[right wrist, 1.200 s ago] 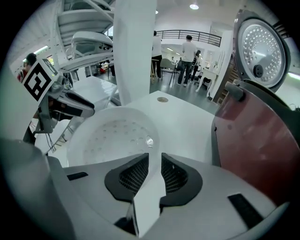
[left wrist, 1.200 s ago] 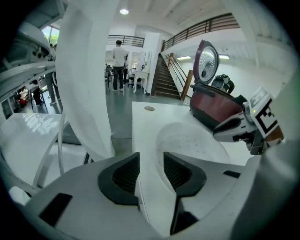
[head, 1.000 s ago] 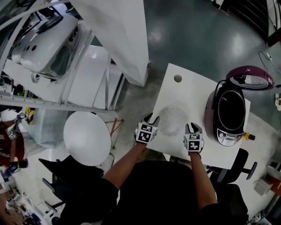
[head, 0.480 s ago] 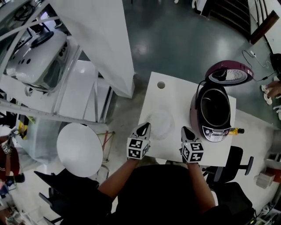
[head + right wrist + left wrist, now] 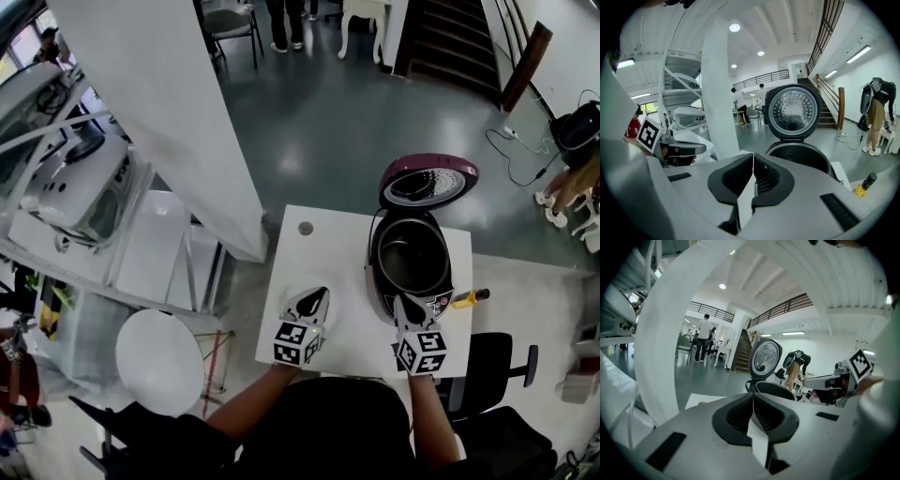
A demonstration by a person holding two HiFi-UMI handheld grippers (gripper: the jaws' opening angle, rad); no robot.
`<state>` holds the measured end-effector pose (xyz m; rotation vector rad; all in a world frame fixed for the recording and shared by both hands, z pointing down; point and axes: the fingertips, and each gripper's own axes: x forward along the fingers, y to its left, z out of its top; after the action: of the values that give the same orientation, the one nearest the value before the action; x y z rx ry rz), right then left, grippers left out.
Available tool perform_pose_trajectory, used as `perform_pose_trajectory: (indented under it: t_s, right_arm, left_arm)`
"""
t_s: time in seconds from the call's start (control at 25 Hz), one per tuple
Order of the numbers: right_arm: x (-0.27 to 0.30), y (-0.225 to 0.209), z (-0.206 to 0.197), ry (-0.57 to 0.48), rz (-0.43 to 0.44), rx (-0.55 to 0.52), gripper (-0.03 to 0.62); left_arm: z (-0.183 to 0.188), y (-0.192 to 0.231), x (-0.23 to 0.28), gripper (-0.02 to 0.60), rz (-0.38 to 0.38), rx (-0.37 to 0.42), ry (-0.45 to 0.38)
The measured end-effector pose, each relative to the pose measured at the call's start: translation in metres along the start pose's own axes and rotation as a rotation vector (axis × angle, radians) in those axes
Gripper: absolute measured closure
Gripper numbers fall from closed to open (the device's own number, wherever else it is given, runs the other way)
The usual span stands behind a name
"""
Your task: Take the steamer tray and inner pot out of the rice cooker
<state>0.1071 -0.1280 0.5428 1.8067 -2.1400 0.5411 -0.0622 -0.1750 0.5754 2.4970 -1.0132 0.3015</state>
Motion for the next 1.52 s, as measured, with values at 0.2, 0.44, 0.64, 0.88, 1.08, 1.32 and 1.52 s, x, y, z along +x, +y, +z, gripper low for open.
perform_pose_trajectory:
  t_s: [0.2, 0.44, 0.64, 0.88, 1.08, 1.32, 1.52]
  right_arm:
    - [-0.027, -0.067, 0.019, -0.052, -0.071, 0.020, 0.591]
    - [-0.044, -0.135, 0.022, -0.058, -0.091, 0.023, 0.589]
    - [-0.037, -0.176, 0.023, -0.047, -0.070, 0.002, 0.589]
    - [-0.011, -0.216, 0.026, -0.016, -0.031, 0.009, 0.589]
    - [0.012, -0.229, 0.013, 0.046, 0.011, 0.008, 0.588]
    - [0.039, -0.239, -0.002, 0.112, 0.053, -0.015, 0.588]
    - [0.061, -0.251, -0.019, 0.215, 0.031, -0.122, 0.490]
  left_arm:
    - [0.025, -0.043, 0.040, 0.572, -0.018, 0.040, -0.011]
    - [0.035, -0.081, 0.079, 0.572, 0.016, 0.071, -0.006]
    - [0.038, -0.090, 0.104, 0.572, 0.081, 0.080, -0.017]
    - [0.033, -0.086, 0.128, 0.571, 0.144, 0.081, 0.047]
    - [0.025, -0.080, 0.143, 0.571, 0.190, 0.087, 0.097]
    - [0.013, -0.075, 0.159, 0.569, 0.234, 0.086, 0.138]
    - [0.003, -0.065, 0.174, 0.467, 0.258, 0.081, 0.190]
